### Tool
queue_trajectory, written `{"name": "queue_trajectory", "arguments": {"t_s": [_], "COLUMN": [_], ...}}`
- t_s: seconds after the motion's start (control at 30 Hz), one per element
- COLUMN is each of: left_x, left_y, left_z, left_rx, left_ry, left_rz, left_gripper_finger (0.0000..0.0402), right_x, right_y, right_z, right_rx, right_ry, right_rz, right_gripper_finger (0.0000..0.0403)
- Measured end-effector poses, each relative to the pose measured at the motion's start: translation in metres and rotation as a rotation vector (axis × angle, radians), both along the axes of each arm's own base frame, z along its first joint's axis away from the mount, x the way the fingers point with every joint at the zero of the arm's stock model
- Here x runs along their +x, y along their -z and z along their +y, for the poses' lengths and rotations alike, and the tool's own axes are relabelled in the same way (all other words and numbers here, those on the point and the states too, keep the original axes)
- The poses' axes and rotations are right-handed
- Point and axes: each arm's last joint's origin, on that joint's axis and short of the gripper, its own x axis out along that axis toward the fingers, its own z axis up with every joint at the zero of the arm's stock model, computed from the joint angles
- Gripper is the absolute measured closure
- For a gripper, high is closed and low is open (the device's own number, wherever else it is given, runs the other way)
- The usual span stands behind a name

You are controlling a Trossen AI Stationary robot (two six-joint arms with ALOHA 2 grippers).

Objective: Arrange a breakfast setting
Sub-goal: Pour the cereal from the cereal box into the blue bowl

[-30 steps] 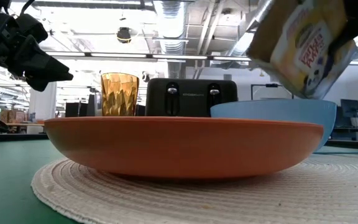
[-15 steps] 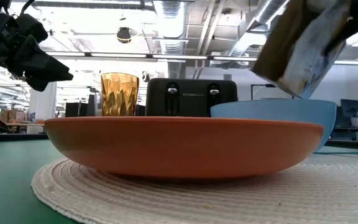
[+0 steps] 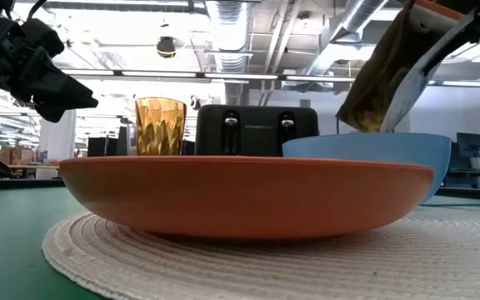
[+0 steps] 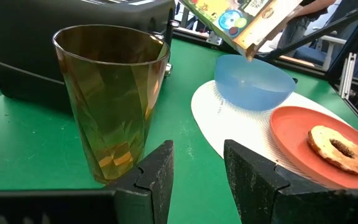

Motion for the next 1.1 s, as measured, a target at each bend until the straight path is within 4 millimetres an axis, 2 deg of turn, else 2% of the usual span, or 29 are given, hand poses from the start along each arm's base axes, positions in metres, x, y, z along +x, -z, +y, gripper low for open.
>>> {"name": "queue_trajectory", "arguments": {"t_s": [0.33, 1.1], "left_x": [0.0000, 0.0000], "left_y": [0.0000, 0.0000], "left_z": [0.0000, 0.0000], "left_rx": [0.000, 0.000], "left_ry": [0.000, 0.000], "left_rz": [0.000, 0.000], "left_gripper_finger": [0.0274, 0.0274], "right_x": [0.0008, 0.0018], "right_y": [-0.0006, -0.0007], "right_z": [0.0018, 0.0004], "right_rx": [-0.061, -0.070], "right_ry": [-0.035, -0.047], "right_rz": [0.009, 0.026], "right_gripper_finger": [0.0204, 0.0204]}}
